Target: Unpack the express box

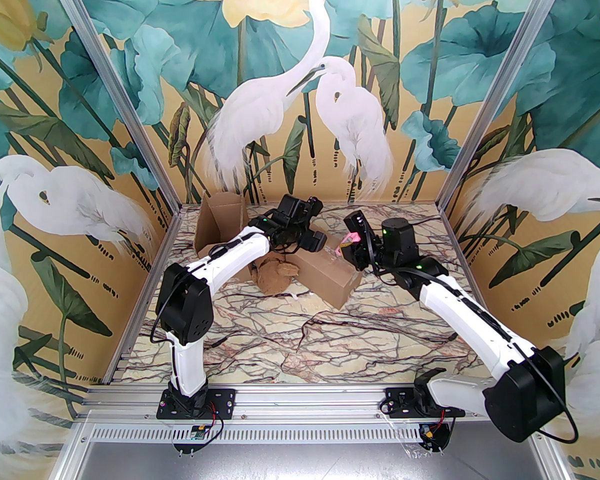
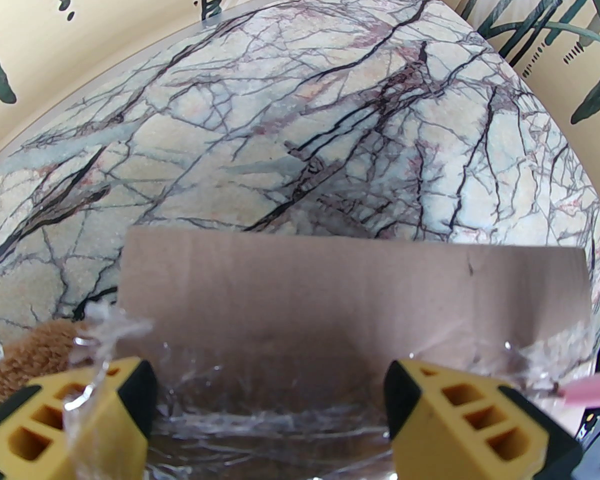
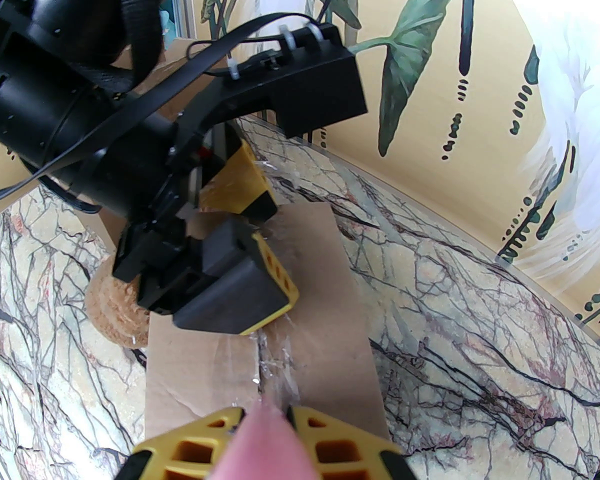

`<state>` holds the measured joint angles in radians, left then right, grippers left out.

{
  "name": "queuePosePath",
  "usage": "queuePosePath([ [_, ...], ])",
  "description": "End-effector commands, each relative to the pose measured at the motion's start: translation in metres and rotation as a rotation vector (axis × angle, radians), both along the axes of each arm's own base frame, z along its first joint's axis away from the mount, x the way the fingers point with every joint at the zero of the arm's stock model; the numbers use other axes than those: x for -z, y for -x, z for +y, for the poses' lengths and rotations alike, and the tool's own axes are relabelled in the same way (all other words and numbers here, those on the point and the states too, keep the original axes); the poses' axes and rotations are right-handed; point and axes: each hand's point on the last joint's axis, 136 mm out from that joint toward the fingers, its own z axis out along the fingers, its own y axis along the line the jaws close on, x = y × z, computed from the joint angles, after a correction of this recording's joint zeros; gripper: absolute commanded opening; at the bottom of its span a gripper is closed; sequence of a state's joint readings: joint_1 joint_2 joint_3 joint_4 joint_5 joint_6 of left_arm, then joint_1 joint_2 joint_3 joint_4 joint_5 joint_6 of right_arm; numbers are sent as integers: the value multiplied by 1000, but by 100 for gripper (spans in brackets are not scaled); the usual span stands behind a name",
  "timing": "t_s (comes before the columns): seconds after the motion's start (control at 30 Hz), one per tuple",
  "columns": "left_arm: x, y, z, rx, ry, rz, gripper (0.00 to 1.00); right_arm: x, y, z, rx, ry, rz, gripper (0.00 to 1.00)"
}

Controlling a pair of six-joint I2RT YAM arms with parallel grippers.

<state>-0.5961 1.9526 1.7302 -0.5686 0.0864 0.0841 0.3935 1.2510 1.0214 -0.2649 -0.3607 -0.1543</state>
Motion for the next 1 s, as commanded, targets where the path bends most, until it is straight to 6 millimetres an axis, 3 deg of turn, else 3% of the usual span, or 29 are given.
queuePosePath([
  [0.0,76,20,28,-42,-171,202,81,14,20,-4,-11,12,73,0],
  [0.67,86,14,33,-115,-188,245,80,36,44,-14,28,29,257,0],
  [0.97,91,8,50,-196,-166,294,79,47,58,-25,55,72,314,0],
])
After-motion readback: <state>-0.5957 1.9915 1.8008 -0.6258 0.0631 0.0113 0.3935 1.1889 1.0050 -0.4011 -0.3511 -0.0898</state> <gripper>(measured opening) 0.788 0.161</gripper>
